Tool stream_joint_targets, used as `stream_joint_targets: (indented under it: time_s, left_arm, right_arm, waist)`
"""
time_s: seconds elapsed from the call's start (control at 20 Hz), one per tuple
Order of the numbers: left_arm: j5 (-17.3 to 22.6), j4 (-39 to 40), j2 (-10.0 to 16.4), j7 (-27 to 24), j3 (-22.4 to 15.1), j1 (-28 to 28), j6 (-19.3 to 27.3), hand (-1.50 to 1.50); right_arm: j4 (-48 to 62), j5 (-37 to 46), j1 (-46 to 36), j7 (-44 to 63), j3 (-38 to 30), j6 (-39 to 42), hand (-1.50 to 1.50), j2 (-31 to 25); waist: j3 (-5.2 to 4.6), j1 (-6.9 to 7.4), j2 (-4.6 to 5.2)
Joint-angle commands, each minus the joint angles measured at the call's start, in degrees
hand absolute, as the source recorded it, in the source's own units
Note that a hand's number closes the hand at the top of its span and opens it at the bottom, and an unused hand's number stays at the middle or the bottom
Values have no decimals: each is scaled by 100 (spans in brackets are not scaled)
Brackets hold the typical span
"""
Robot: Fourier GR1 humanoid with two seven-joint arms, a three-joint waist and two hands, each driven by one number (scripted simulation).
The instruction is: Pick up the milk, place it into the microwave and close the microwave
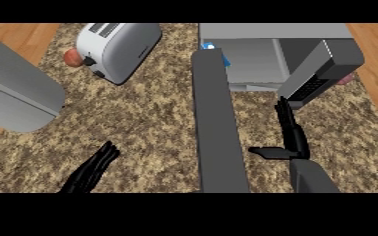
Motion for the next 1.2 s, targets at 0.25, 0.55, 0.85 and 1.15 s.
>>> stream_joint_targets:
  time_s: [0.25, 0.55, 0.85, 1.15]
  left_arm:
    - [19, 788, -57, 247, 77, -1097, -179, 150]
    - [-451, 1306, -145, 399, -307, -1603, -216, 150]
    - [-826, 2362, -320, 300, -867, -2301, -473, 150]
    - [-736, 3038, -497, 757, -1230, -2892, -756, 150]
  right_arm:
    - [-1509, -210, 1400, -151, 400, 886, -150, 116]
    - [-2346, -442, 2525, -394, 549, 1291, -150, -70]
    - [-3040, -706, 3136, -195, 623, 1535, -150, -338]
    - [-4077, -913, 3801, -10, 861, 1496, -150, -228]
  waist:
    - [-8, -80, -9]
    - [-3, -61, 5]
    - [0, -90, 18]
    - [-2, -80, 13]
